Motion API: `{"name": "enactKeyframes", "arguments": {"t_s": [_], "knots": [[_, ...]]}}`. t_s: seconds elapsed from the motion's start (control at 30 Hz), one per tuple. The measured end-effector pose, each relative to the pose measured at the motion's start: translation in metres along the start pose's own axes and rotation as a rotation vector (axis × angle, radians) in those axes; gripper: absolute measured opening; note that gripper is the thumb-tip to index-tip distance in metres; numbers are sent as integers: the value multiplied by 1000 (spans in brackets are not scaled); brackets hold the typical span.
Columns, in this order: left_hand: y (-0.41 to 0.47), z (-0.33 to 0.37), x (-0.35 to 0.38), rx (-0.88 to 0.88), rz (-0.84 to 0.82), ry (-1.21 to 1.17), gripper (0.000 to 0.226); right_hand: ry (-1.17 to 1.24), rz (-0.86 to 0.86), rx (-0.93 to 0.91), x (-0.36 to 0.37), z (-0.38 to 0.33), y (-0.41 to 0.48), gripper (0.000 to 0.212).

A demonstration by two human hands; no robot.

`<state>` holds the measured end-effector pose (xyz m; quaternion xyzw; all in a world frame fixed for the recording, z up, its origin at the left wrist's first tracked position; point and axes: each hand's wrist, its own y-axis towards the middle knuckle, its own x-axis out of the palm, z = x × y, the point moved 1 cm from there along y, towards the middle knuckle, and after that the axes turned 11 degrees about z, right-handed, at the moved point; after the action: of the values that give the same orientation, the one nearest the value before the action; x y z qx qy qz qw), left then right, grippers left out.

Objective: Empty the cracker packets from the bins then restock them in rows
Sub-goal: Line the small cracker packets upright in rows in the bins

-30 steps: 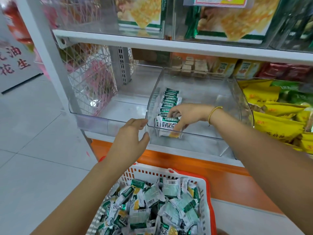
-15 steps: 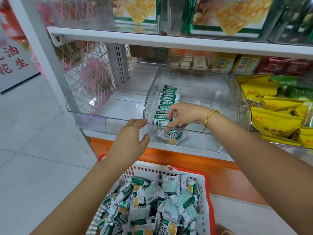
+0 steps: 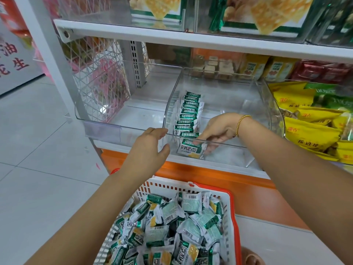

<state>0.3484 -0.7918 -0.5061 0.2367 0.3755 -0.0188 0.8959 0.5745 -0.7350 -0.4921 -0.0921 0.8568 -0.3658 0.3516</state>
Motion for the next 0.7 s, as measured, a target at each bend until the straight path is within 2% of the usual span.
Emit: {"name": "enactKeyframes", "arguments": {"t_s": [0.1, 0.17, 0.23, 0.27, 0.33, 0.4, 0.5, 0.57, 0.63, 0.7], "knots": [[1, 1, 1, -1, 6, 2, 43, 143, -74, 34, 7, -3, 7, 37], [3, 1, 1, -2, 7, 8, 42, 220, -72, 35, 14, -8, 11, 50], [4, 0, 0, -3, 8, 14, 40, 234, -65, 29, 19, -12, 16, 73], [4, 0, -1, -1, 9, 20, 40, 213, -49, 17, 20, -13, 20, 77], [3, 1, 0, 5, -3, 36, 42, 144, -2, -14, 22, -14, 17, 71], [-2, 3, 0, 6, -35, 45, 47, 7, 138, -98, 22, -16, 2, 60], [-18, 9, 2, 17, -40, 22, 50, -219, 553, -283, 18, -10, -38, 53], [-32, 13, 5, 14, -38, -6, 39, -251, 792, -467, 21, 6, -64, 55], [-48, 14, 12, -3, -100, -9, 16, -124, 875, -615, 31, 32, -81, 52], [-65, 11, 23, -30, -225, 32, 4, -107, 768, -642, 52, 62, -91, 47]]}}
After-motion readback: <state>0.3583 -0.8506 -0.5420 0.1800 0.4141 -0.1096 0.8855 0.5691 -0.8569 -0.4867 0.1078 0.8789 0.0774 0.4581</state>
